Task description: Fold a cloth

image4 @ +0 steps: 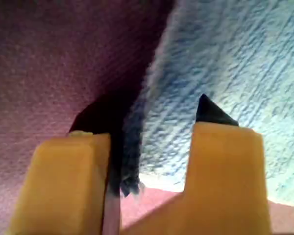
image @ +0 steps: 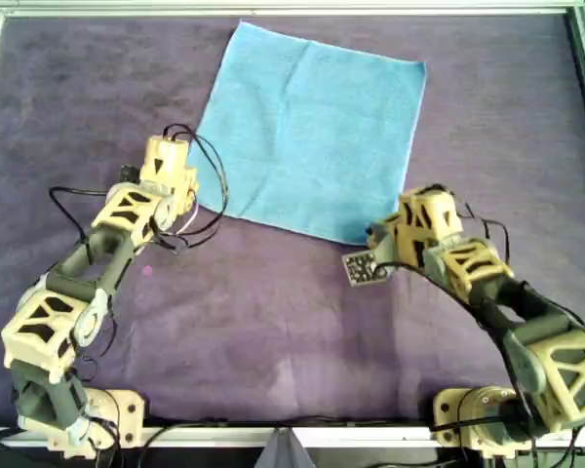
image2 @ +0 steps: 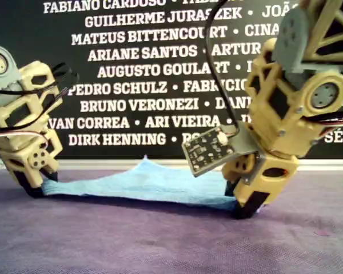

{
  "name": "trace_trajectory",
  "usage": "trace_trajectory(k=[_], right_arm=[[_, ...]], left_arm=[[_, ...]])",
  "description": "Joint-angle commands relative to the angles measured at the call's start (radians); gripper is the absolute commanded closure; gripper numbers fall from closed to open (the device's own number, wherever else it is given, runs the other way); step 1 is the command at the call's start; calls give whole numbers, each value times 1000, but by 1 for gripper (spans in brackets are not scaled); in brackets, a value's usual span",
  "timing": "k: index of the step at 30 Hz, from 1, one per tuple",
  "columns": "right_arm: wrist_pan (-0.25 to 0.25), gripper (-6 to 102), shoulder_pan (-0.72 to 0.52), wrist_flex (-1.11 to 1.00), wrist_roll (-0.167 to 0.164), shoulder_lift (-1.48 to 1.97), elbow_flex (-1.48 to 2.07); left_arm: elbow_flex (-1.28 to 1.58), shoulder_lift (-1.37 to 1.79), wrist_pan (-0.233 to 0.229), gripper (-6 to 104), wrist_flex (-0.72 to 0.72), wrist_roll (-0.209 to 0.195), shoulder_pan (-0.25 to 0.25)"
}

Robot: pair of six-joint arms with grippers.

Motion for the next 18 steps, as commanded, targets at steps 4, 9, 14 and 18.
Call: trace_trajectory(k=[4, 9, 14, 18], right_arm=[[-8, 57, -5, -40, 3, 11, -64], [-12, 85, -5, -44, 3, 25, -67], [-9, 98, -8, -74, 3, 25, -66], [-9, 98, -23, -94, 3, 31, -67]], left_arm=[[-23, 11, 11, 62, -11, -5, -20], [-23, 12, 11, 81, -11, -5, -37], [-23, 14, 9, 95, -11, -17, -71], [-5, 77, 9, 95, -11, -17, -83]])
